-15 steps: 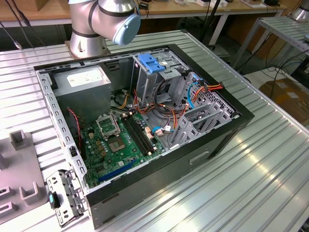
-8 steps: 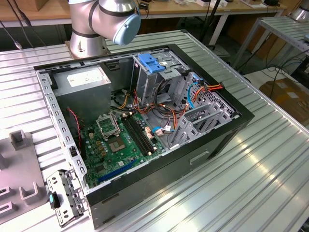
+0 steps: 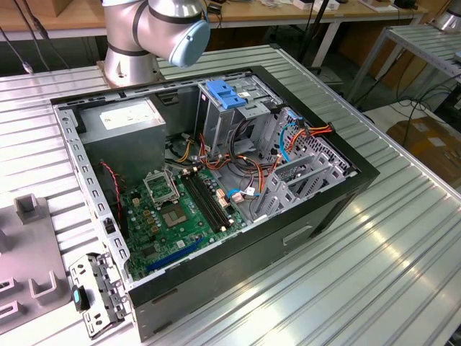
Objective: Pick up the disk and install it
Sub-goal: 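Pick up the disk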
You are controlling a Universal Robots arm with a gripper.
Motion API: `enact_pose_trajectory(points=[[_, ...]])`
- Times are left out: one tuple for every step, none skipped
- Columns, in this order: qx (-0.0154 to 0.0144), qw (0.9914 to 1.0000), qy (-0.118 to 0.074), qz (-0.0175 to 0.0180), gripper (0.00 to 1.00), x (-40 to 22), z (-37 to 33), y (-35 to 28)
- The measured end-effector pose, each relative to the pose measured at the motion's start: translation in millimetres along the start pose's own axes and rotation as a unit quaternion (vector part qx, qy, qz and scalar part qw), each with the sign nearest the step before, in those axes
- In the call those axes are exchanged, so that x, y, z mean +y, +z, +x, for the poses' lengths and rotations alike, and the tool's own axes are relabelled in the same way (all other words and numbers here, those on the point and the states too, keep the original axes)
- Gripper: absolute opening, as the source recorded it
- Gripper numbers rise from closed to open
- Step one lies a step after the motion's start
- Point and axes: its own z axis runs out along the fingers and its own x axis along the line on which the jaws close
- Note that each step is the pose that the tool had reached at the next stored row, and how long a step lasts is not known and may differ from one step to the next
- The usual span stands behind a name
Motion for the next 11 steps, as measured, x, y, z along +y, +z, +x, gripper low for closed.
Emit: enact_pose_trajectory(points=[[0.0, 1.0, 0.0, 0.0, 0.37, -1.2, 0.0, 0.0], [0.0, 1.0, 0.0, 0.0, 0.37, -4.0, -0.2, 0.0], [0.0, 1.0, 0.0, 0.0, 0.37, -6.9, -0.3, -0.1], [0.0, 1.0, 0.0, 0.0, 0.37, -8.8, -0.3, -0.1], [0.0, 1.0, 0.0, 0.0, 0.37, -9.9, -0.4, -0.1], [0.0, 1.0, 0.0, 0.0, 0.37, -11.0, -0.4, -0.1], [0.0, 1.0, 0.0, 0.0, 0.37, -13.0, -0.5, -0.2], [0.0, 1.0, 0.0, 0.0, 0.37, -14.2, -0.5, -0.1], [0.0, 1.0, 0.0, 0.0, 0.37, -15.3, -0.6, -0.2], [0.0, 1.0, 0.0, 0.0, 0.37, -16.7, -0.6, -0.2], [0.0, 1.0, 0.0, 0.0, 0.37, -17.9, -0.7, -0.2]])
